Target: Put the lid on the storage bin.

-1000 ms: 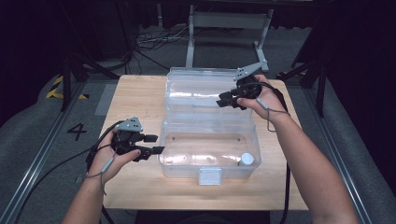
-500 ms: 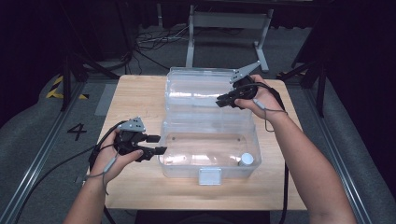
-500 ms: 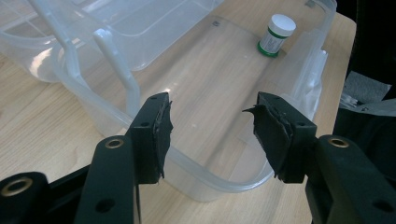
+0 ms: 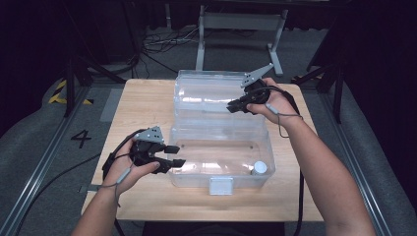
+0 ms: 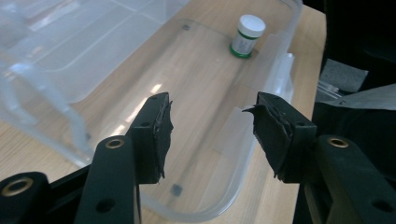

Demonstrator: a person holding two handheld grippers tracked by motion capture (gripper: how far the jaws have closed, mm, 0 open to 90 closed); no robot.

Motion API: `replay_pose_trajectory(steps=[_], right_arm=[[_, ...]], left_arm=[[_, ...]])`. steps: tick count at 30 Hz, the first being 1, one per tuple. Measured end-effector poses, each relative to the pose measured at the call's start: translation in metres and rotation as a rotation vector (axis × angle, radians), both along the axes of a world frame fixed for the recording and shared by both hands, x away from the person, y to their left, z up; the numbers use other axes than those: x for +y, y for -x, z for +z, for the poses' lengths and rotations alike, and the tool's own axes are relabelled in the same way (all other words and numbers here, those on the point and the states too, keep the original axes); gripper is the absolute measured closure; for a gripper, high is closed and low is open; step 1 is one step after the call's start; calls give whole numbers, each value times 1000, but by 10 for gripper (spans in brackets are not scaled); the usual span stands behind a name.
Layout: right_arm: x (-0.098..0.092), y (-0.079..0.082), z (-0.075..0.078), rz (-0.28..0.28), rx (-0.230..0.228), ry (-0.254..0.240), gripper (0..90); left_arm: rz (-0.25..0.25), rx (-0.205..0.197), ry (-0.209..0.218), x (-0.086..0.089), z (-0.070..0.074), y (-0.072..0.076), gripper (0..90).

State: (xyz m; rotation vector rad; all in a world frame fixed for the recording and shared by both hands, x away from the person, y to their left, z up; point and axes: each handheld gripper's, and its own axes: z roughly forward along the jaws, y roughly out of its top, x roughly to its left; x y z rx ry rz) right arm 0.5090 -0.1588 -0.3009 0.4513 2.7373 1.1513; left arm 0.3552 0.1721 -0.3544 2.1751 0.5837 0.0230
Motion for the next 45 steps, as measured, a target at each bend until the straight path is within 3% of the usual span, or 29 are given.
replay_pose_trajectory(steps=[7,19,25,28,34,37,38,39,45], right_arm=[[-1,1,0,-3,0,-1,792],[-3,1,0,-3,-9,-1,790],[-3,2,0,-9,-1,-2,789],[-3,1,0,-7,-7,-1,789],[-4,2,0,-7,-9,-1,788],[-3,2,0,-4,-13,1,788],[-3,2,0,-4,-13,1,788],[-3,2,0,-6,-12,1,788],[-3,2,0,-5,-13,0,789]], left_arm=[[-33,16,-4,-12,-4,1,472],[-100,71,-63,-27,-20,1,472],[-153,114,-124,-33,-33,0,472],[-163,115,-156,-34,-38,0,481],[-190,90,-220,-38,-41,1,542],[-192,63,-251,-39,-42,1,688],[-193,62,-266,-39,-42,1,688],[-210,72,-267,-40,-43,2,759],[-221,59,-281,-41,-43,2,784]])
